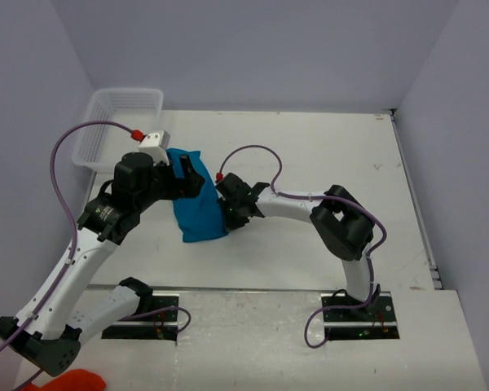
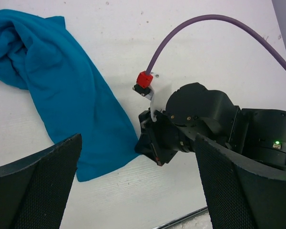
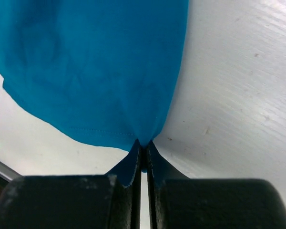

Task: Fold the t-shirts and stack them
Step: Move the tshirt to the center of the board, then flatten out the tshirt

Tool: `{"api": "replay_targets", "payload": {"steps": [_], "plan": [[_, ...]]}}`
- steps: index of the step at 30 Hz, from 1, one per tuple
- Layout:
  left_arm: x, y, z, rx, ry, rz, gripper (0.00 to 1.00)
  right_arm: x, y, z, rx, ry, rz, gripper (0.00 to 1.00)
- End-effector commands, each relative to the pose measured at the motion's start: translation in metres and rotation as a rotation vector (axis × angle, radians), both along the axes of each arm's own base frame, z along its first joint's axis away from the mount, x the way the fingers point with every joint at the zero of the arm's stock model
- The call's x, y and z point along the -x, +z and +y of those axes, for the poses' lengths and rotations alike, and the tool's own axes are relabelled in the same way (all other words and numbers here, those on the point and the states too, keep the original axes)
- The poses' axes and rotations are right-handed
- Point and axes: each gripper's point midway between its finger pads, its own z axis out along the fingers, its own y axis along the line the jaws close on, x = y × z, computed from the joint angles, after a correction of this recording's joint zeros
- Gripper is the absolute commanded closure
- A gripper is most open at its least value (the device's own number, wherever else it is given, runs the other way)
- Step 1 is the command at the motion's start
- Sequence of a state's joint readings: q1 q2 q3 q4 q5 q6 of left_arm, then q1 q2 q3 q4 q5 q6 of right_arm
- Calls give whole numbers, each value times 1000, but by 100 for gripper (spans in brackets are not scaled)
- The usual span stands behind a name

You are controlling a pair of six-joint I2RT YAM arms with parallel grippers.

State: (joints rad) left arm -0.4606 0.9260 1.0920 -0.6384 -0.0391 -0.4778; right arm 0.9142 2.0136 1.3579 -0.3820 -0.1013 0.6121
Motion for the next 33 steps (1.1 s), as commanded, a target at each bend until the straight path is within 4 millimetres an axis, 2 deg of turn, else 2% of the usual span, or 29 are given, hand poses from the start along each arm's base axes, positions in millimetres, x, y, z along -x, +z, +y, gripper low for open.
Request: {"api": "replay_targets", "payload": {"steps": [1, 3, 7, 8, 10, 11, 13, 14, 15, 16, 17, 18, 19, 20, 21, 22, 24, 25, 28, 32, 33], "plan": [[-1, -1, 6, -26, 17, -17, 0, -18, 40, 0, 5, -33, -112, 100], [-4, -9, 10, -49, 42, -6, 0, -33, 68, -18, 95, -91, -211, 100], [-6, -23, 11, -65, 53, 17, 0, -70, 198, -58, 154, -178, -529, 100], [-7, -24, 9, -57, 48, 17, 0, -74, 266, -68, 98, -213, -630, 100], [-7, -29, 7, -48, 43, 31, 0, -82, 340, -91, 101, -243, -798, 100], [-7, -31, 5, -43, 40, 33, 0, -77, 409, -105, -2, -288, -904, 100], [-6, -42, 4, -48, 37, 60, 0, -64, 474, -120, -97, -263, -1024, 100], [-6, -44, 4, -49, 36, 66, 0, -48, 527, -131, -233, -268, -1107, 100], [-5, -51, 4, -55, 33, 82, 0, -31, 553, -135, -313, -211, -1154, 100], [-4, -53, 3, -55, 29, 87, 0, -3, 576, -121, -465, -62, -1165, 100], [-3, -55, 3, -56, 27, 92, 0, 15, 591, -113, -563, 23, -1185, 100], [-3, -55, 2, -54, 22, 90, 0, 43, 607, -121, -649, 112, -1216, 100], [-2, -54, -1, -44, 5, 93, 0, 48, 597, -110, -669, 169, -1190, 100], [-2, -50, -5, -32, -13, 80, 0, 48, 599, -112, -674, 148, -1187, 100], [-3, -48, -8, -25, -32, 74, 0, 37, 586, -104, -628, 144, -1160, 100], [-1, -45, -16, 0, -73, 70, 0, 31, 576, -108, -571, 120, -1135, 100], [0, -40, -24, 25, -114, 62, 0, 23, 557, -100, -515, 126, -1096, 100], [1, -38, -30, 42, -140, 58, 0, 20, 541, -93, -488, 144, -1068, 100], [-2, -40, -31, 36, -143, 64, 0, 23, 524, -83, -498, 165, -1031, 100], [-5, -45, -39, 39, -177, 79, 0, 8, 499, -65, -414, 159, -958, 100], [-6, -46, -39, 39, -176, 83, 0, 5, 499, -68, -402, 144, -965, 100]]}}
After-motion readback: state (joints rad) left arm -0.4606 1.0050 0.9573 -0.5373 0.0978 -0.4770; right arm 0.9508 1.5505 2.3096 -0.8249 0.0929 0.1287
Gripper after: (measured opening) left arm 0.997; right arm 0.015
